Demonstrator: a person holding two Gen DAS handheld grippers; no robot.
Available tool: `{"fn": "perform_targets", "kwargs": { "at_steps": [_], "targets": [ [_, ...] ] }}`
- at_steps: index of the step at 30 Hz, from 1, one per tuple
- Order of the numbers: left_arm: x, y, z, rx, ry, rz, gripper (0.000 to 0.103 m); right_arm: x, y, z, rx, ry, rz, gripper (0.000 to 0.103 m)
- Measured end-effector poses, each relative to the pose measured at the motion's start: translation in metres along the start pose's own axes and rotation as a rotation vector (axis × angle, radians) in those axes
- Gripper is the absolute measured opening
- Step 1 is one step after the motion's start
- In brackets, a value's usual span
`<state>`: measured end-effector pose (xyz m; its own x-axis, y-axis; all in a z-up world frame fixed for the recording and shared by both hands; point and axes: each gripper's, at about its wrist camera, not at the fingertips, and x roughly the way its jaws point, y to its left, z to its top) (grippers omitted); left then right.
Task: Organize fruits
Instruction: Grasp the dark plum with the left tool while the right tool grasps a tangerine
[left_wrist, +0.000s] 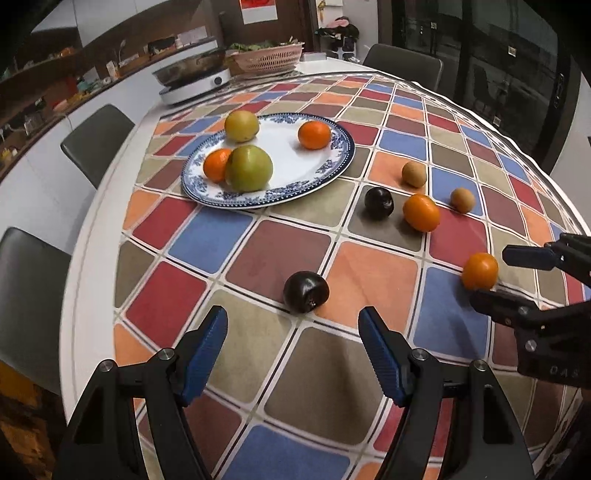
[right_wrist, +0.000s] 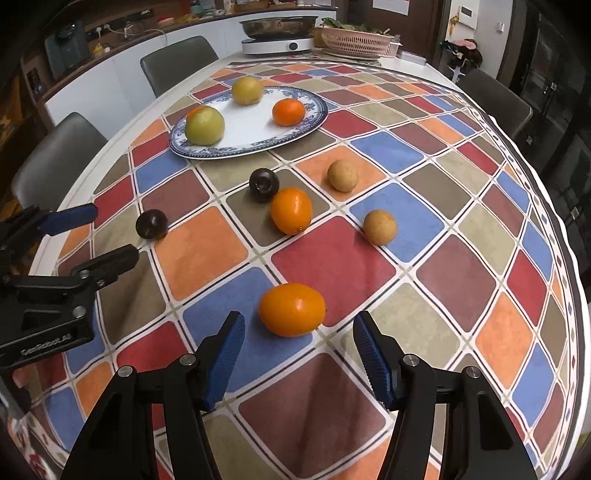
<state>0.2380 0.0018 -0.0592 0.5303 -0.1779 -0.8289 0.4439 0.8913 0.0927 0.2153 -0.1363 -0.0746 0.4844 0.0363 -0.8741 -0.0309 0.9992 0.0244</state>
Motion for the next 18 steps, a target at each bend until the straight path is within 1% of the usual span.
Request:
{"fn": "perform_targets", "kwargs": {
  "at_steps": [3, 4, 5, 6, 8, 9, 10, 12, 14, 16, 17, 18],
  "targets": [
    [0.009, 0.001, 0.003, -0.01, 0.002, 0.0, 0.068, 0.003, 0.001, 0.001, -0.009, -0.004, -0.01, 0.062],
    [0.011, 0.001, 0.004, -0.013, 0.001, 0.002, 0.066, 0.004, 0.002, 0.001, -0.01, -0.003, -0.01, 0.06],
    [0.014, 0.002, 0.006, -0.017, 0.001, 0.003, 0.065, 0.005, 0.002, 0.001, -0.01, -0.002, -0.008, 0.056],
    [0.015, 0.001, 0.007, -0.019, 0.001, 0.003, 0.064, 0.006, 0.002, 0.002, -0.01, 0.001, -0.006, 0.056],
    [0.019, 0.002, 0.009, -0.029, 0.004, 0.001, 0.057, 0.008, 0.001, 0.002, -0.008, 0.004, -0.007, 0.055],
    [0.021, 0.002, 0.01, -0.034, 0.007, 0.001, 0.056, 0.009, 0.0, 0.002, -0.005, 0.006, -0.006, 0.055],
    [0.023, 0.003, 0.011, -0.037, 0.012, 0.0, 0.055, 0.01, -0.001, 0.002, -0.002, 0.009, -0.001, 0.05],
    [0.028, 0.003, 0.012, -0.044, 0.022, -0.002, 0.053, 0.013, -0.001, 0.003, -0.005, 0.015, 0.009, 0.046],
    [0.031, 0.003, 0.012, -0.047, 0.033, -0.008, 0.043, 0.014, -0.001, 0.002, -0.007, 0.016, 0.014, 0.045],
    [0.034, 0.002, 0.012, -0.05, 0.041, -0.019, 0.039, 0.015, -0.001, 0.002, -0.008, 0.017, 0.021, 0.041],
    [0.034, 0.001, 0.012, -0.05, 0.041, -0.021, 0.038, 0.015, -0.001, 0.002, -0.012, 0.013, 0.02, 0.041],
    [0.034, 0.0, 0.012, -0.047, 0.039, -0.023, 0.034, 0.015, -0.001, 0.002, -0.018, 0.011, 0.02, 0.041]
  ]
}}
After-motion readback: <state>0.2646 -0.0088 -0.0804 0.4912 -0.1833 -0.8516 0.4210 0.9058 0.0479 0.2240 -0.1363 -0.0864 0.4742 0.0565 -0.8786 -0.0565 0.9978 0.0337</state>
